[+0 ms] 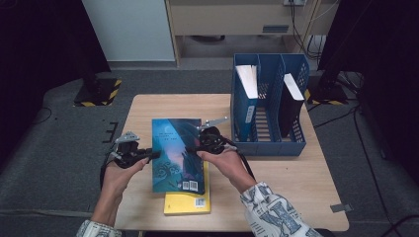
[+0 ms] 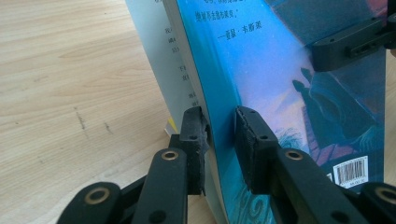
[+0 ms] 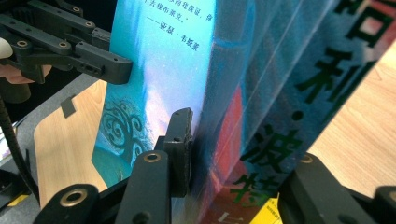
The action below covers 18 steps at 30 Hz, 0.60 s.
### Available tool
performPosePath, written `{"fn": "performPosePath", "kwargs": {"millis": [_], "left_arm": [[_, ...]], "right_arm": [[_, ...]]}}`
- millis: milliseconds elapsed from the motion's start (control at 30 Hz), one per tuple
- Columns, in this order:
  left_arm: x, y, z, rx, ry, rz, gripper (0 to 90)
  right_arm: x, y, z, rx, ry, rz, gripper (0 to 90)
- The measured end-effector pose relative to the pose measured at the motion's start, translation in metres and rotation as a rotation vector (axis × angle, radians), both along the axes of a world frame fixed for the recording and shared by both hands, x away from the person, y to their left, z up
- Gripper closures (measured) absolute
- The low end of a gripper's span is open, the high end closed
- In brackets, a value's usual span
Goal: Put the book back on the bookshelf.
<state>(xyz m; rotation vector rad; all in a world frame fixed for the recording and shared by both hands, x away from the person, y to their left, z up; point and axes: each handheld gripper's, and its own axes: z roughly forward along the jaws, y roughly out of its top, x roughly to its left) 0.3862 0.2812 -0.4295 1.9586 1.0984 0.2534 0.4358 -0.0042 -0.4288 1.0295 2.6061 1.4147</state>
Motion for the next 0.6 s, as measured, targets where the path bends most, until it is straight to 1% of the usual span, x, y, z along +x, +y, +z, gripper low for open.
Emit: {"fn": "performPosePath", "kwargs": {"millis": [100, 267, 367, 600], "left_arm": [[0.0027, 0.0011, 0.0032, -0.002, -0.005, 0.001, 73.6], [0.0056, 0.0008, 0.0087, 0.015, -0.018, 0.002, 75.6], [0.0066, 0.0009, 0.0091, 0.020, -0.018, 0.003, 77.2], [0.0093, 0.0016, 0.0078, 0.027, -0.013, 0.004, 77.5]], "right_arm": [[0.0006, 0.0009, 0.0025, 0.005, -0.009, -0.005, 66.2], [0.0030, 0.0000, 0.0055, 0.007, -0.021, -0.009, 66.7], [0.0032, -0.0002, 0.0062, 0.001, -0.026, -0.009, 66.8], [0.0036, 0.0009, 0.0053, -0.009, -0.037, -0.008, 67.2]]}}
